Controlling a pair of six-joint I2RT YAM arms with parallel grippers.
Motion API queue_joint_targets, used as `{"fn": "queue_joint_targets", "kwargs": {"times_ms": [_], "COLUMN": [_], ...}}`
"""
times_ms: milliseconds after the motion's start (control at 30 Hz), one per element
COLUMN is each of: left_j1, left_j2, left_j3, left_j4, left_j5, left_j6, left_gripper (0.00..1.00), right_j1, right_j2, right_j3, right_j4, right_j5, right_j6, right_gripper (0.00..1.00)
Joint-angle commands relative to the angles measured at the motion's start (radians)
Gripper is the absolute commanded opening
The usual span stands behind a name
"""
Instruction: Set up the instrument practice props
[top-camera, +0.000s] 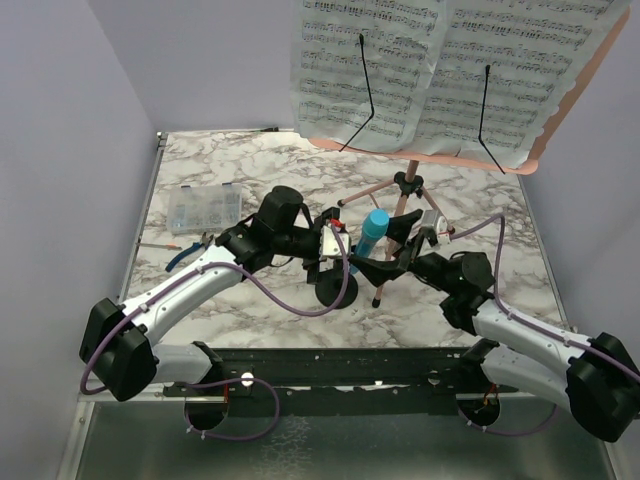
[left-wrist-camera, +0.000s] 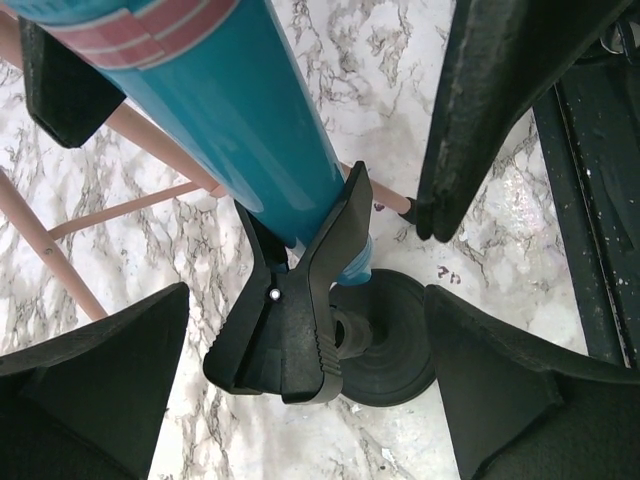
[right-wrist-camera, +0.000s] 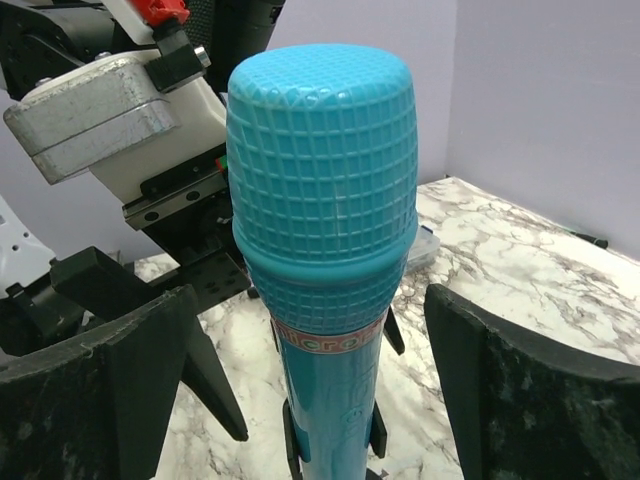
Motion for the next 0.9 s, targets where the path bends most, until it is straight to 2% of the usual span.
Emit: {"fn": "queue_joint_targets", "kwargs": {"times_ms": [0, 233, 567, 867], "left_j1": [-0.001, 0.000, 0.000, 0.001], "left_j2": [-0.043, -0.092, -0.267, -0.432], "left_j3": [-0.001, -0.017, -0.135, -0.288], "left_j4": [0.020, 0.078, 0.175, 0.358], "left_j5": [0.001, -0.075, -0.231, -0.463], "left_j6": [-0.020, -0.057, -0.116, -0.255], "left_gripper": [0.99, 0.99, 0.99, 0.99], "right_j1": [0.006, 0.006, 0.005, 0.006], "right_j2": [-0.043, -0.144, -0.431, -0.593], "right_j3": [0.036, 0.041, 0.011, -0.022], "right_j4": [-0.099, -0.292, -0.632, -0.764], "right_j5": [-0.001, 0.042, 0.227, 0.373], "right_j6": [-0.036, -0.065, -0.097, -0.130], "right_gripper": [1.00, 1.00, 1.00, 1.00]}}
